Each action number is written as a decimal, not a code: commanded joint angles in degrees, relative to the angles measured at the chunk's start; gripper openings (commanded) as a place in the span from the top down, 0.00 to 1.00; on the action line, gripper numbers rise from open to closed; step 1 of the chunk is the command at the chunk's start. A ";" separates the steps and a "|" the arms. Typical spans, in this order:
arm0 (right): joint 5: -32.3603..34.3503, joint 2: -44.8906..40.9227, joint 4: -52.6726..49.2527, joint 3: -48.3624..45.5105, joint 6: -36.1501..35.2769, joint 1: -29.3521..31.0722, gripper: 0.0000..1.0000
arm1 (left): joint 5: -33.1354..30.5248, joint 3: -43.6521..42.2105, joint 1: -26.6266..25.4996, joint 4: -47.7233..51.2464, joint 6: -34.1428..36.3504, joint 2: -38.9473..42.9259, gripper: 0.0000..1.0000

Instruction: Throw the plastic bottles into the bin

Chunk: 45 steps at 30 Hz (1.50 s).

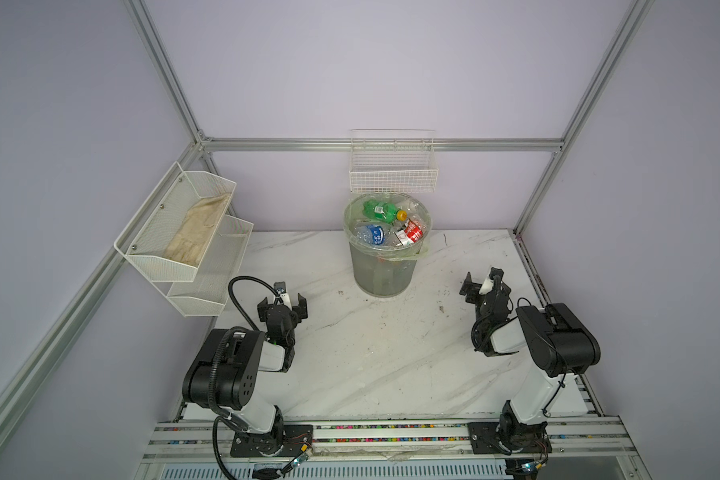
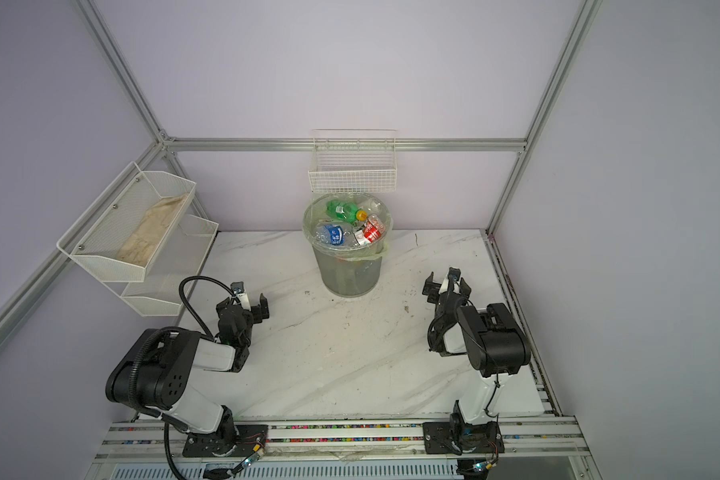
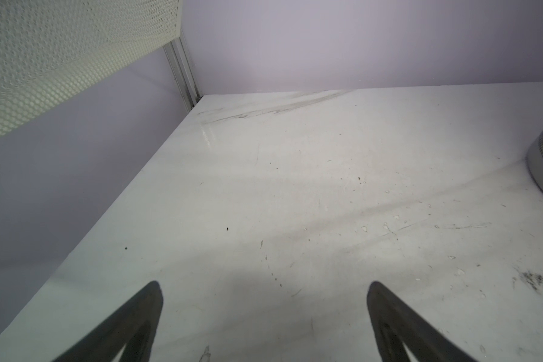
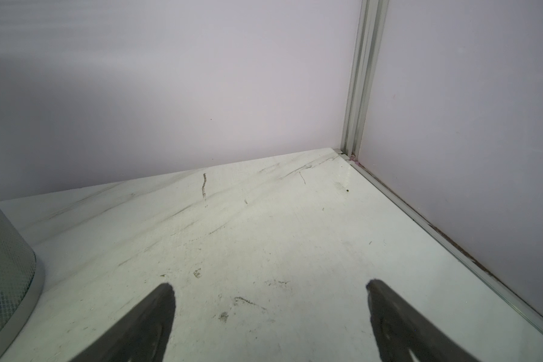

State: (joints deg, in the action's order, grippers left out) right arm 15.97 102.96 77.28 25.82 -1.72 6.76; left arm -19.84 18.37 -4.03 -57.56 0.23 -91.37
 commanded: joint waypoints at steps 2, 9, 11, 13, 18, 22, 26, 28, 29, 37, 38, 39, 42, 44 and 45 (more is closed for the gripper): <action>-10.64 -1.09 0.75 -0.12 -3.71 -0.08 0.03 | 3.65 -2.84 -1.06 -9.93 3.75 0.56 0.00; -8.75 -0.93 -1.35 1.20 -1.14 -1.49 0.03 | 9.38 3.99 3.34 5.03 -0.27 1.31 0.00; -8.57 -0.77 -1.21 1.26 -1.36 -1.54 0.03 | 9.37 4.45 3.82 6.10 -1.11 1.58 0.00; -8.58 -0.81 -1.18 1.25 -1.48 -1.49 0.03 | 9.49 3.41 3.77 2.83 -0.41 1.00 0.00; -8.38 -0.89 -1.16 1.09 -1.61 -1.49 0.03 | 9.29 3.32 3.71 3.17 -0.40 1.29 0.00; -8.40 -0.92 -1.14 1.10 -1.59 -1.49 0.03 | 9.22 3.32 3.68 3.19 -0.41 1.29 0.00; -8.42 -0.90 -1.07 1.11 -1.55 -1.49 0.03 | 9.25 3.27 3.73 3.14 -0.41 1.29 0.00; -8.43 -0.90 -1.07 1.14 -1.54 -1.49 0.03 | 9.21 3.33 3.69 3.13 -0.40 1.30 0.00; -8.36 -0.92 -1.14 1.09 -1.56 -1.47 0.03 | 9.29 3.34 3.73 3.22 -0.40 1.29 0.00; -8.41 -0.91 -1.08 1.10 -1.58 -1.49 0.03 | 9.20 3.28 3.73 3.11 -0.41 1.36 0.00; -8.37 -0.91 -1.13 1.09 -1.58 -1.49 0.03 | 9.28 3.33 3.68 3.10 -0.41 1.29 0.00; -8.37 -0.92 -1.07 1.07 -1.57 -1.49 0.03 | 9.28 3.33 3.70 3.13 -0.41 1.30 0.00; -8.41 -0.89 -1.03 1.16 -1.55 -1.49 0.03 | 9.26 3.33 3.73 3.16 -0.39 1.33 0.00; -8.40 -0.92 -1.05 1.08 -1.57 -1.49 0.03 | 9.22 3.26 3.68 3.19 -0.41 1.34 0.00; -8.40 -0.91 -1.04 1.12 -1.56 -1.49 0.03 | 9.23 3.31 3.64 3.13 -0.34 1.30 0.00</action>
